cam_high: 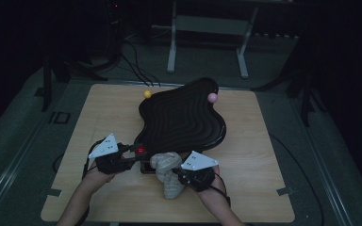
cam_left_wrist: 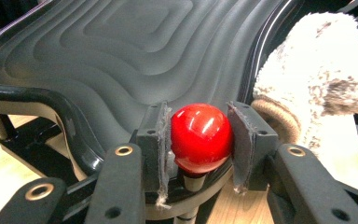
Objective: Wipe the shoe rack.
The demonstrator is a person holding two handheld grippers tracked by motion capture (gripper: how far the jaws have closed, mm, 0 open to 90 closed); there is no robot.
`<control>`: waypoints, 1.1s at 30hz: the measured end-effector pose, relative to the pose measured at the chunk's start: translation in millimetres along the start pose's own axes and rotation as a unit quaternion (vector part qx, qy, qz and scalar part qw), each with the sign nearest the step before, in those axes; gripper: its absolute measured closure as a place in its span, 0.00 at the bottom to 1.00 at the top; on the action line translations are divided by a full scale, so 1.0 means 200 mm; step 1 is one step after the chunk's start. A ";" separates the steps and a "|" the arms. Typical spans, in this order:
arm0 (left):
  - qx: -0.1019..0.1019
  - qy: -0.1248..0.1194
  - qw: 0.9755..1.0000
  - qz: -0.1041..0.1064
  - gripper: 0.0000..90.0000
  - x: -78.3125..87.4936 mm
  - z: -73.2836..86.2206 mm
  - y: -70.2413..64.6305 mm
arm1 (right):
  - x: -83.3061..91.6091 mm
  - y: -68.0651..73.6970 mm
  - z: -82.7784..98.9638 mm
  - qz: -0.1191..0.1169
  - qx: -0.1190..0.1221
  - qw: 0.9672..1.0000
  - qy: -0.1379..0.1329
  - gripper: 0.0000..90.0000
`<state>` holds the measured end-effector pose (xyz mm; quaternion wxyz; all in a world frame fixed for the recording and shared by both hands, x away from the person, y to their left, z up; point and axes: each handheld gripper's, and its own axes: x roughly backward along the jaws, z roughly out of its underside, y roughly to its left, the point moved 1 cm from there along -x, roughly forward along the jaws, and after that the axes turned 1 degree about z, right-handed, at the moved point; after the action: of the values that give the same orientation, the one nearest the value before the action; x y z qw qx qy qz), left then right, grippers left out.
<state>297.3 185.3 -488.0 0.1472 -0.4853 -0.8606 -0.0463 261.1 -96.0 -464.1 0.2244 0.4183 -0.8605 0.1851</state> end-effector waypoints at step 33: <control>0.002 0.000 1.000 0.000 0.67 0.00 0.00 0.00 | -0.28 0.18 -0.02 -0.035 0.033 0.998 0.043 0.79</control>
<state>297.4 185.1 -487.9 0.1484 -0.4854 -0.8604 -0.0447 263.5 -37.4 -494.7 0.2536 0.4473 -0.8281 0.2234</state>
